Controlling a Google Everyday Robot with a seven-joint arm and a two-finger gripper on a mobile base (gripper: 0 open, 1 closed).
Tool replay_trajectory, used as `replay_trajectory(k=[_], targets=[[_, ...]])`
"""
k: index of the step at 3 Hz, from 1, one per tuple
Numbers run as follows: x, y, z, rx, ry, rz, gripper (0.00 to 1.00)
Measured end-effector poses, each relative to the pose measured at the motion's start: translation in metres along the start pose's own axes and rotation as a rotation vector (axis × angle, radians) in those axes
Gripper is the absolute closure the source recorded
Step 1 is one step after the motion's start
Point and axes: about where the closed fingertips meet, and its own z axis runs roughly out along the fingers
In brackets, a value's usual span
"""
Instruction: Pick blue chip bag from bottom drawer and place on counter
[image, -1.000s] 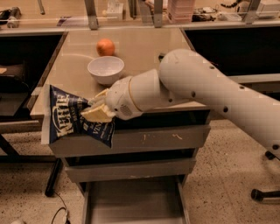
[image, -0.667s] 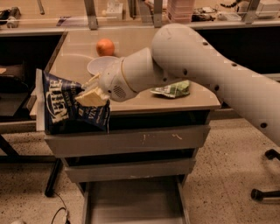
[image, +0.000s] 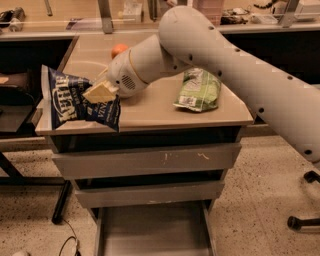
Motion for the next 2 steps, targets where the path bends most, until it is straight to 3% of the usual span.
replay_trajectory(k=[2], targets=[[0.009, -0.047, 0.036, -0.043, 0.025, 0.061, 1.00]])
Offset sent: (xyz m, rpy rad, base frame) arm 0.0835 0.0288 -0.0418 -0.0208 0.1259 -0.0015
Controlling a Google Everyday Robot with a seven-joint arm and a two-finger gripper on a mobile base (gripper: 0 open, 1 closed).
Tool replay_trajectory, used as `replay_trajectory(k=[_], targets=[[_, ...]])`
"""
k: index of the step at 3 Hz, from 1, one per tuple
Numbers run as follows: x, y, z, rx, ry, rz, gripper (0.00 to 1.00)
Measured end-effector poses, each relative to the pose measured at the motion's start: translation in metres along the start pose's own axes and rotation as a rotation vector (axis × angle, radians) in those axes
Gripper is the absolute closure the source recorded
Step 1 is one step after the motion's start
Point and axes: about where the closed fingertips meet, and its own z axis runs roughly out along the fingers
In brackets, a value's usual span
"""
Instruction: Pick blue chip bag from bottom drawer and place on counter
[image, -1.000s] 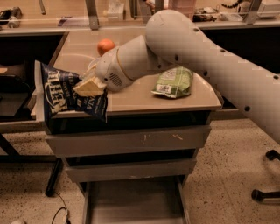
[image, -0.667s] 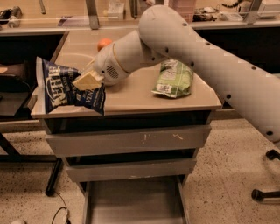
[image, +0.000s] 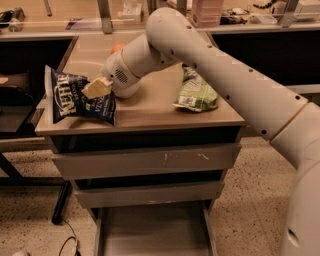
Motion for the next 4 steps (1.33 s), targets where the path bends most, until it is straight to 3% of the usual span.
replay_trajectory(k=[1, 3, 4], targets=[[0.011, -0.025, 0.021, -0.022, 0.010, 0.036, 1.00], [0.019, -0.049, 0.035, -0.038, 0.026, 0.051, 1.00], [0.017, -0.049, 0.034, -0.038, 0.026, 0.051, 0.81]])
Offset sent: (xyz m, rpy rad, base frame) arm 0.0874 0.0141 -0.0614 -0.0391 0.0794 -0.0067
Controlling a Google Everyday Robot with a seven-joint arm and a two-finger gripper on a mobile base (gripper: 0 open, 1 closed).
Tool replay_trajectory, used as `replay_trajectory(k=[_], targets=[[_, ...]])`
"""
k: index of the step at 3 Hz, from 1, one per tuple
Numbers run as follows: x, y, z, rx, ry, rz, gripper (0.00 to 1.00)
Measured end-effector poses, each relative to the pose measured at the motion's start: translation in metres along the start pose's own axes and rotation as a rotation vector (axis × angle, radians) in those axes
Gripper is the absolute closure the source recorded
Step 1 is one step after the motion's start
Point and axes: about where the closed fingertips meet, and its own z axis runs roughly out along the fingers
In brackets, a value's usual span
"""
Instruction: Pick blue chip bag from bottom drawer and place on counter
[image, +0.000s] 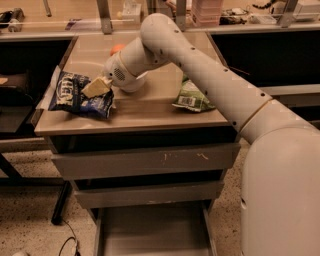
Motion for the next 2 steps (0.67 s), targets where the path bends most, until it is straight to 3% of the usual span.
replay_trajectory(k=[2], targets=[[0.0000, 0.0000, 0.0001, 0.000, 0.000, 0.000, 0.35]])
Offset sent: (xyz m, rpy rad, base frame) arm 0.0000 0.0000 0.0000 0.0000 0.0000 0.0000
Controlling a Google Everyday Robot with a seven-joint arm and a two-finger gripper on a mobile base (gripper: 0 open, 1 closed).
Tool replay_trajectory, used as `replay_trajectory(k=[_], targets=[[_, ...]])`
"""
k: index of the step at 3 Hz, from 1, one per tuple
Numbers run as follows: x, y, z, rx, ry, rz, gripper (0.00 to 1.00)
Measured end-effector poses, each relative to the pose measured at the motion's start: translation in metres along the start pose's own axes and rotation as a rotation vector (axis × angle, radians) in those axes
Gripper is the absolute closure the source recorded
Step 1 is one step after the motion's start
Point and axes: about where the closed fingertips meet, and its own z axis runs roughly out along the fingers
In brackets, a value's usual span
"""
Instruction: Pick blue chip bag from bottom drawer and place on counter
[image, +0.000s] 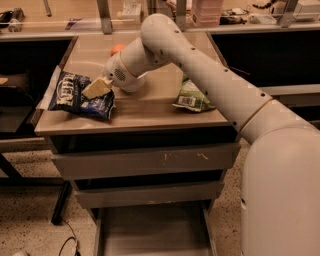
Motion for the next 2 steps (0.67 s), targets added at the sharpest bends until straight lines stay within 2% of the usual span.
replay_trajectory(k=[1, 2], targets=[[0.0000, 0.0000, 0.0000, 0.000, 0.000, 0.000, 0.12], [0.0000, 0.0000, 0.0001, 0.000, 0.000, 0.000, 0.00]])
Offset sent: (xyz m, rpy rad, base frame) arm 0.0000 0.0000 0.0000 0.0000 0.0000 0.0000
